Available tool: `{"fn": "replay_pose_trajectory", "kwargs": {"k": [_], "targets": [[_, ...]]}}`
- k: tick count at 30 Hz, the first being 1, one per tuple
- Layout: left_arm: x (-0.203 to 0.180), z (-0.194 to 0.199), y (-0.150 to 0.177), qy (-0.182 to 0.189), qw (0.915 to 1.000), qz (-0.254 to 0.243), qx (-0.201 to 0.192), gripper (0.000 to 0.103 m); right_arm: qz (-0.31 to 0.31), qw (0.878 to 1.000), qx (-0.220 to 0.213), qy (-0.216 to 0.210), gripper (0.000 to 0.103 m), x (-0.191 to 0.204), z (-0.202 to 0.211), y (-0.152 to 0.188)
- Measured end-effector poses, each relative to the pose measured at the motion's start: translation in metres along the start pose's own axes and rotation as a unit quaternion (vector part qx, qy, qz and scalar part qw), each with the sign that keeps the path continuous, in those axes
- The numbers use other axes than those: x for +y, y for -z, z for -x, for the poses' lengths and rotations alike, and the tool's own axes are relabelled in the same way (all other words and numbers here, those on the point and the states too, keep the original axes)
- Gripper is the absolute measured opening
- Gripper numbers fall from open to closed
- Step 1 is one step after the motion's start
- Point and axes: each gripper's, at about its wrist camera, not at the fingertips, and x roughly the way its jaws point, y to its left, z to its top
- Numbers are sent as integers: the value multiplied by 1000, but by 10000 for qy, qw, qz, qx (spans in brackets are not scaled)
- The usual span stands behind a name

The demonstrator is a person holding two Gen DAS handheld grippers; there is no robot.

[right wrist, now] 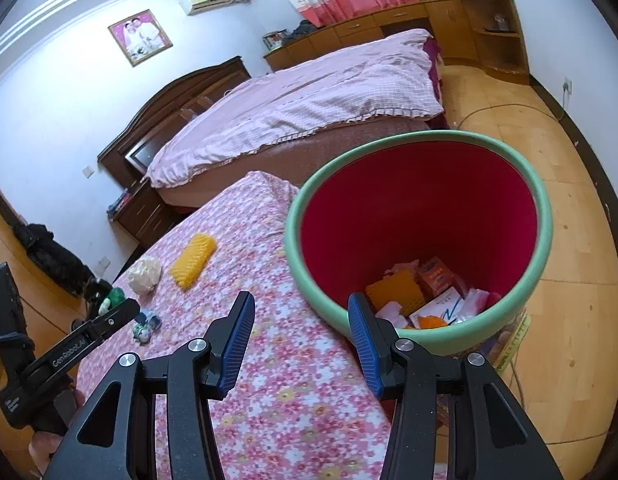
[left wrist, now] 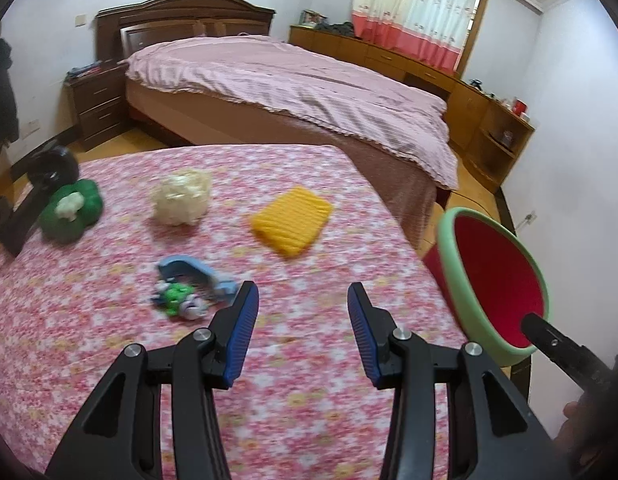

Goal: Collect trash
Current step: 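Move both tools back over the bed toward the small green bottle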

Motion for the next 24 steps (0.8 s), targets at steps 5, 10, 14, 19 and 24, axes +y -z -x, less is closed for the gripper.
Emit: {"fn": "replay_pose_trajectory", "kwargs": {"k": [5,10,14,19,24], "targets": [[22,2,1,-203,9997,138,-32,46,89,9999,64,-13,50,10,-7,3],[43,1,2,-457,9987,209,-25,46,188,9997,144,-41,50,21,-13,6],[58,-1,4,-647,9975,274,-17,46,280,9994,209,-51,50,30,-18,7],[76,-8,6,-771,9962,391,91,46,374,9989,274,-38,50,39,-26,9],[88,-18,10,-833,9951,486,217,47,431,9985,340,-21,50,47,-32,11]]}}
